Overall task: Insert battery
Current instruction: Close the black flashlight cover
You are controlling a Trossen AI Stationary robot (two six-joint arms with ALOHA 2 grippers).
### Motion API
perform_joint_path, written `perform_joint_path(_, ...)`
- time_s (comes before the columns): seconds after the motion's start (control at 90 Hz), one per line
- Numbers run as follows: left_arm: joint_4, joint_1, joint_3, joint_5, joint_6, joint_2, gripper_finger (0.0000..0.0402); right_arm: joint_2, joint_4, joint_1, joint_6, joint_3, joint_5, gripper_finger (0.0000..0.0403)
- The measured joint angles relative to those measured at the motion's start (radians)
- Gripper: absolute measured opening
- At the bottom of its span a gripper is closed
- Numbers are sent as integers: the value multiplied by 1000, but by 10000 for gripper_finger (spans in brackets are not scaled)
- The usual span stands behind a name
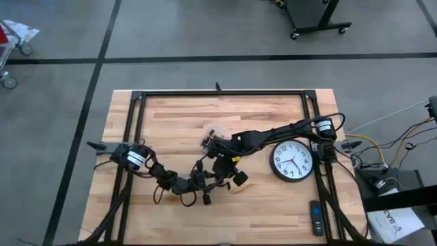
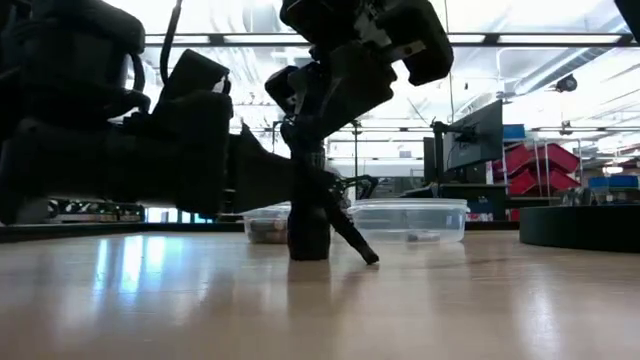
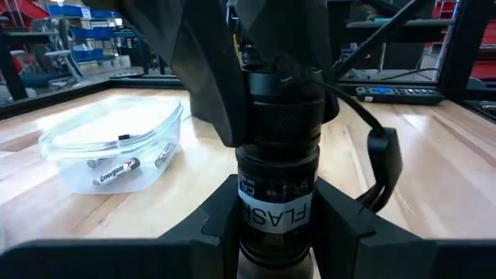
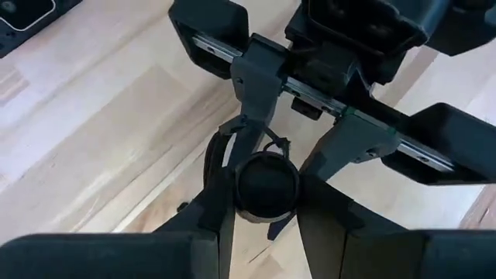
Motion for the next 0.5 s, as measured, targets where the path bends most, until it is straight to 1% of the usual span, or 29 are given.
perform_joint_path(0.222,-29,-11,-33,1,-3,-37,93,10,37,-10,-12,-1,-18,87)
perform_joint_path(0.5,-37,-20,-43,0,-18,-41,93,6,45,-10,17,-2,-18,87)
